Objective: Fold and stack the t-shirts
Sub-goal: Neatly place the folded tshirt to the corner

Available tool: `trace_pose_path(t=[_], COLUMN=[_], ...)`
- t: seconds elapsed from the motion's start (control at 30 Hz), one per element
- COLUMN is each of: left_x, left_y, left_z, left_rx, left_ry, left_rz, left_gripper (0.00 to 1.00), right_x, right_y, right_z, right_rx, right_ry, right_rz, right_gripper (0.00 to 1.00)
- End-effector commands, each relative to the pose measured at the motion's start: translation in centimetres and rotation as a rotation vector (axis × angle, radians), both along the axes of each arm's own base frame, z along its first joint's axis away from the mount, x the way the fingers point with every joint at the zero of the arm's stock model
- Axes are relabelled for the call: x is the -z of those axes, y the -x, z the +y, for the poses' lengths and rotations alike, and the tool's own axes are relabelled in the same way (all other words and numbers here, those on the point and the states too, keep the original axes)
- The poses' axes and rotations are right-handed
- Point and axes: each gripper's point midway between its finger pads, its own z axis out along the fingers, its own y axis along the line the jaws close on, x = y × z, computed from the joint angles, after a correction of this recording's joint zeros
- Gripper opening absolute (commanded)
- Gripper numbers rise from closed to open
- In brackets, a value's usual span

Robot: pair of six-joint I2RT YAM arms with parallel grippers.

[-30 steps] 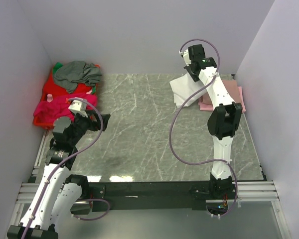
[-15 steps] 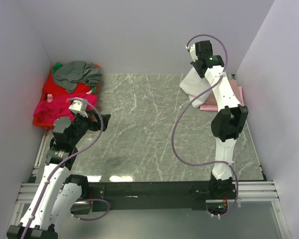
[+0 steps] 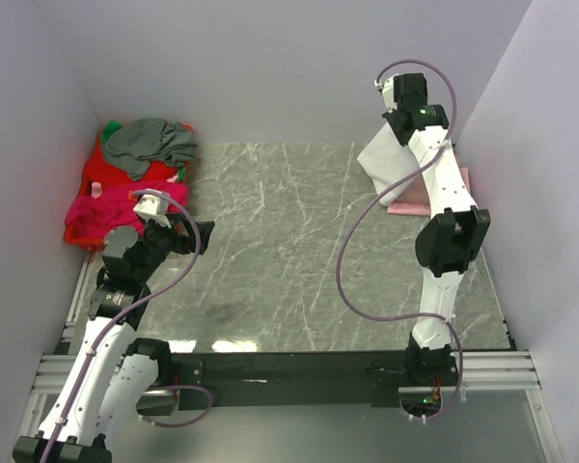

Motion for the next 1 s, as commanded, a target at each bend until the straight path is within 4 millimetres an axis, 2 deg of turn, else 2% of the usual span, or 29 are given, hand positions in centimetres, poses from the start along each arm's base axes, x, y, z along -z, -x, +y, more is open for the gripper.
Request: trace_pose_path(t=[0.0, 0.17, 0.3, 0.5, 0.63, 0.97], left_x=[-0.8, -0.8, -0.8, -0.7, -0.7, -0.3], left_y=[-0.1, -0.1, -0.1, -0.1, -0.1, -0.2], left_z=[0.1, 0.0, -0.1, -0.1, -0.2, -0.2], left_rx=[0.001, 0.004, 0.006, 0.008, 0.011, 0.011], left_ry=[-0.016, -0.016, -0.016, -0.018, -0.018, -0.021], left_rz=[-0.038, -0.04, -0.04, -0.034, -0.036, -0.023], left_gripper=[0.94, 0.94, 0.93, 0.93, 0.93, 0.93], right_x=[-8.0, -8.5, -8.2, -6.9, -5.2, -2.2], right_y=[0.6, 0.3, 0.0, -0.3, -0.6, -2.2], right_z=[-1.6, -2.7, -3.5, -5.4, -6.4, -6.9], right_rx=[0.04, 0.062, 0.077, 0.114, 0.131, 0.134], right_ry=[0.003, 0.004, 0.009, 0.023, 0.032, 0.057], right_rz=[-0.216, -0.238, -0.235, -0.217, -0.185, -0.152], right_gripper=[0.0, 0.0, 0.0, 0.0, 0.0, 0.0])
